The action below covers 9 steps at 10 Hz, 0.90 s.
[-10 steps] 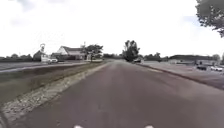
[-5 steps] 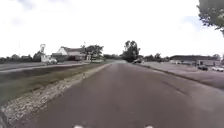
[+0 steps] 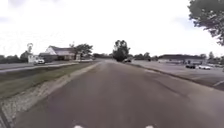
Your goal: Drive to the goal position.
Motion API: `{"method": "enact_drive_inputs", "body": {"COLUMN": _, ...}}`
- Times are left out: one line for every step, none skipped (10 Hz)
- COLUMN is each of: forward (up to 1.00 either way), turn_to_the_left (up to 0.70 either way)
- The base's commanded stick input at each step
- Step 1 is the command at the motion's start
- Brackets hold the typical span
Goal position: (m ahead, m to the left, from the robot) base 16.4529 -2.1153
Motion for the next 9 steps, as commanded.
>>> {"method": "enact_drive_inputs", "body": {"forward": 0.7, "turn_to_the_left": 0.0}}
{"method": "enact_drive_inputs", "body": {"forward": 0.7, "turn_to_the_left": 0.0}}
{"method": "enact_drive_inputs", "body": {"forward": 0.7, "turn_to_the_left": 0.0}}
{"method": "enact_drive_inputs", "body": {"forward": 0.7, "turn_to_the_left": 0.0}}
{"method": "enact_drive_inputs", "body": {"forward": 0.7, "turn_to_the_left": 0.0}}
{"method": "enact_drive_inputs", "body": {"forward": 0.7, "turn_to_the_left": 0.0}}
{"method": "enact_drive_inputs", "body": {"forward": 0.7, "turn_to_the_left": 0.0}}
{"method": "enact_drive_inputs", "body": {"forward": 0.7, "turn_to_the_left": 0.04}}
{"method": "enact_drive_inputs", "body": {"forward": 0.7, "turn_to_the_left": 0.24}}
